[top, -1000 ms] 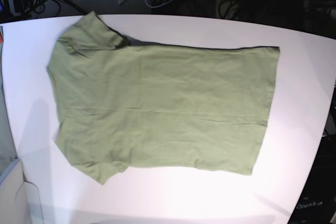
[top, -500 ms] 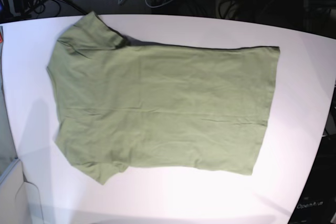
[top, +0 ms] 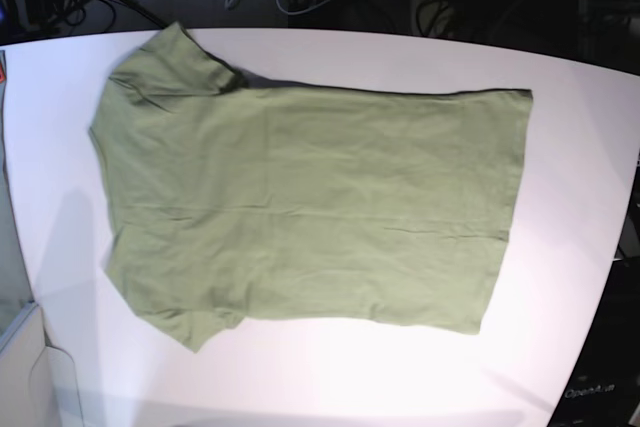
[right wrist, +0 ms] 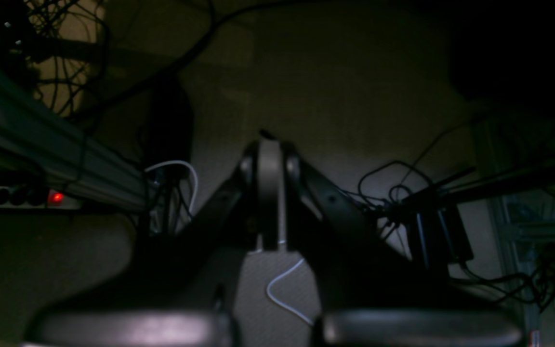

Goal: Fold the T-shirt properly

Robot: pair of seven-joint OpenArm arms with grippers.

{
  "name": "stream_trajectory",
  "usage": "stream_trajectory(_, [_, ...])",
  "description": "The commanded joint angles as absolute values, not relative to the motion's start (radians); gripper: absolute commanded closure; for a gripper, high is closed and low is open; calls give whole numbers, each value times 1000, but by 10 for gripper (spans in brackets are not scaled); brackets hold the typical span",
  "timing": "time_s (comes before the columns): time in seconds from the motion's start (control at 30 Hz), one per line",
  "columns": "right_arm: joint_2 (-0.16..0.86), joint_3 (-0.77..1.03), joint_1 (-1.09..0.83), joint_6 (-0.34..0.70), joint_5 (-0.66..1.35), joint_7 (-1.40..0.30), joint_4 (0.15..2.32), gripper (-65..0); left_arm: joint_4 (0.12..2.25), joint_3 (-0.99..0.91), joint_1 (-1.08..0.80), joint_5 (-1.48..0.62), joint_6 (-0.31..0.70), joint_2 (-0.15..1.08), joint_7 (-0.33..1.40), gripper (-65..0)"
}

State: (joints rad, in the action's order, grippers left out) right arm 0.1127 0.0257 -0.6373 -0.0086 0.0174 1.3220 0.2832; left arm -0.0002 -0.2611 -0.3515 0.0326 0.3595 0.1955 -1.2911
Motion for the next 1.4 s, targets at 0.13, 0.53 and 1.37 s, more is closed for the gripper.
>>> stream_trajectory(0.13, [116,27,-654,-5,25,1337,282,-1,0,-262,-360,28,360,205,-1322,-6])
stream_trajectory(0.53, [116,24,-633,-5,24,1285,280,-1,0,-263,-357,28,361,255,-1322,-6])
stream_trajectory(1.37, [116,27,-595,-5,24,1193,282,0,0,-257,-231,39,360,188,-1279,-6])
